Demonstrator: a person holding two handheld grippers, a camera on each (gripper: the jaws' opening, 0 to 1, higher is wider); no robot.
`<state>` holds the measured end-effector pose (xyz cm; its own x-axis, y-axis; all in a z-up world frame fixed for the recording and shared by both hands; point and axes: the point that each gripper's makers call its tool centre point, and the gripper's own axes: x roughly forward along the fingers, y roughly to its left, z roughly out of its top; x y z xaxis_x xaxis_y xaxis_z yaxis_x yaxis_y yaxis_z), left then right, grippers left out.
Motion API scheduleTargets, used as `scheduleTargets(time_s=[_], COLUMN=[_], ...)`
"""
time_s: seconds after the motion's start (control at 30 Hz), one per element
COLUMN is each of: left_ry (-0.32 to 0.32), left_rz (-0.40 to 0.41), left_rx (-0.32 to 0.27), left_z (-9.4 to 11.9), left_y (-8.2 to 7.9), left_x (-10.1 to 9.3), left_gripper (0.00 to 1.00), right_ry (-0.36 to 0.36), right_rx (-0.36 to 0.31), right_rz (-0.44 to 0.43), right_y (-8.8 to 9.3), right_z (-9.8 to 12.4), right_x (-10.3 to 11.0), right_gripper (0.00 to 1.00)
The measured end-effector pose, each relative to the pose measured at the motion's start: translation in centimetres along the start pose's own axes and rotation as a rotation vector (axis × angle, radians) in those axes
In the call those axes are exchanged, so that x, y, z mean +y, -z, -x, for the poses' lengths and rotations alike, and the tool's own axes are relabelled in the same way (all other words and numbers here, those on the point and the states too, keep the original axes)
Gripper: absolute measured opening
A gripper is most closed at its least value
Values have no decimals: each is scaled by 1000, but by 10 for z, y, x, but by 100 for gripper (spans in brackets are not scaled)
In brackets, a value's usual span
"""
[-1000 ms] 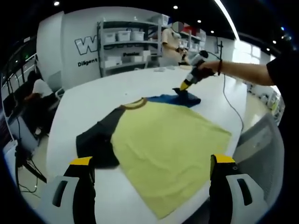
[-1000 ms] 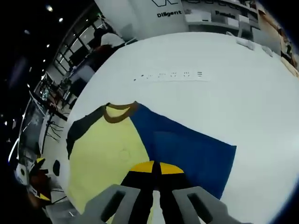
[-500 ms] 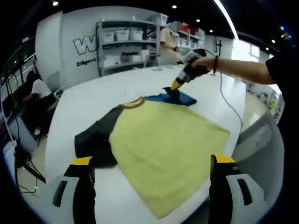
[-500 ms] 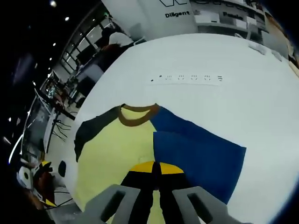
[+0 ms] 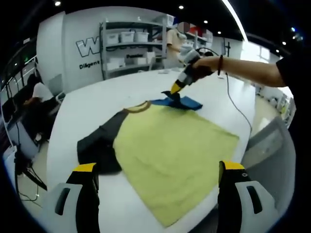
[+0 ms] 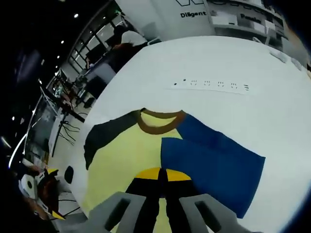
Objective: Fold the garment on the visible template until the final outline fits inside the template.
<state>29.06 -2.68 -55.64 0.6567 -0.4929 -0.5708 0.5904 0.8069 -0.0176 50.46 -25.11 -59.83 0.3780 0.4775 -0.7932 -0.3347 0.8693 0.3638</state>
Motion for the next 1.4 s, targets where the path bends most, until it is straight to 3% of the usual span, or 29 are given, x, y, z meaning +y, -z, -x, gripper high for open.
scheduleTargets(time_s=[0.73,1.4], left_ry=[-10,6], left_rz=[8,7], left_rx=[-5,-8], left_z=[0,-4], left_y=[0,-1], left_x=[3,1], left_gripper=[99,98], right_ry=[-54,-91], right_rx=[23,43], right_rz=[56,106], right_y=[-6,0], right_z=[-25,-46], right_x=[58,117], right_gripper=[0,0])
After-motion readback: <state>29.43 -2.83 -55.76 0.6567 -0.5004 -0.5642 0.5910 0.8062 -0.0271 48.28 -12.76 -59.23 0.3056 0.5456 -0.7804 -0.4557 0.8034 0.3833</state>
